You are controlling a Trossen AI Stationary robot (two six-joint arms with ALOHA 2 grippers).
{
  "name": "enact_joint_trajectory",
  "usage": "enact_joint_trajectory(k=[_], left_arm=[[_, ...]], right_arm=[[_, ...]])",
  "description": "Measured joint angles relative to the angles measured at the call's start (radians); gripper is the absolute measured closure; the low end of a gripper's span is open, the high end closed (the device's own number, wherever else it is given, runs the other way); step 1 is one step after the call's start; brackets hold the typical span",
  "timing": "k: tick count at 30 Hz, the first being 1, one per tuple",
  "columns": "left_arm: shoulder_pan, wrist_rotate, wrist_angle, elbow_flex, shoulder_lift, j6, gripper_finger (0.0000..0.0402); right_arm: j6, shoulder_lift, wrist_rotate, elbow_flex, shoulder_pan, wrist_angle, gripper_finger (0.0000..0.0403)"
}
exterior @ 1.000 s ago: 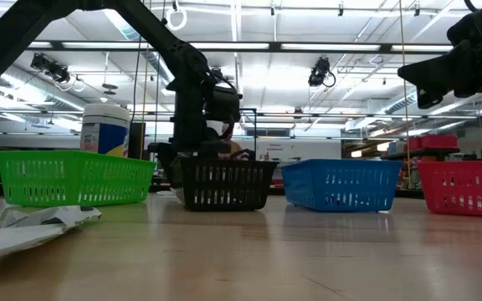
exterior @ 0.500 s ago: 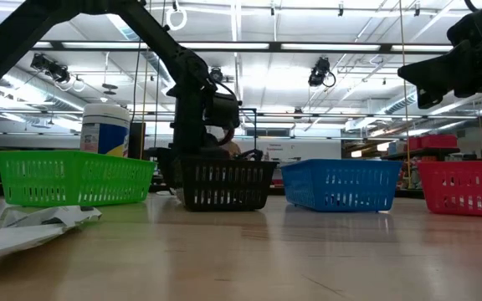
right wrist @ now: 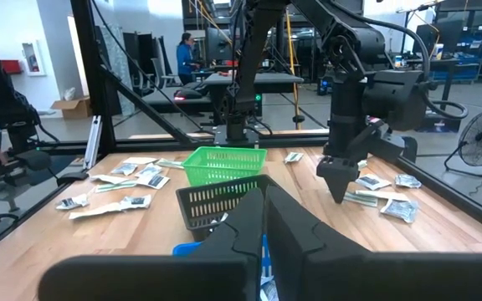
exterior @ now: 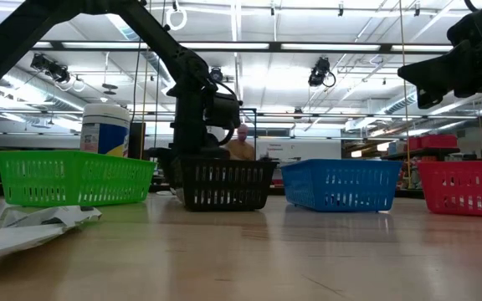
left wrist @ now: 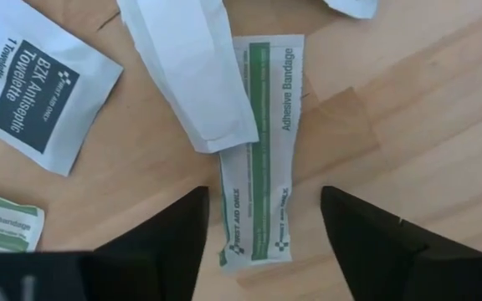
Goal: Pick & Place First Aid Supplies
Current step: Put the bandage into the green basket
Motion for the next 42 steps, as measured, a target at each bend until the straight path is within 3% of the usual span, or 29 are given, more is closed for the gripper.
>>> enact_joint_trajectory(k=[9,23,34,42], left_arm=[[-0.003,0.000,0.000,0.000,0.000,0.006,0.0228],[-0.011,0.002,-0.012,0.000,0.000,0.014,0.0236],[-0.012,0.001,-0.014,0.000,0.001,0.002,0.0290],[-0.021,0.005,-0.023,0.000,0.001,0.002,0.0296]], right_arm=[[0.000,0.000,0.000,0.000,0.000,0.000,0.0380],[0.000,0.000,0.000,0.000,0.000,0.000,0.0380],[0.000,0.000,0.000,0.000,0.000,0.000,0.0380],[0.000,0.000,0.000,0.000,0.000,0.000,0.0380]])
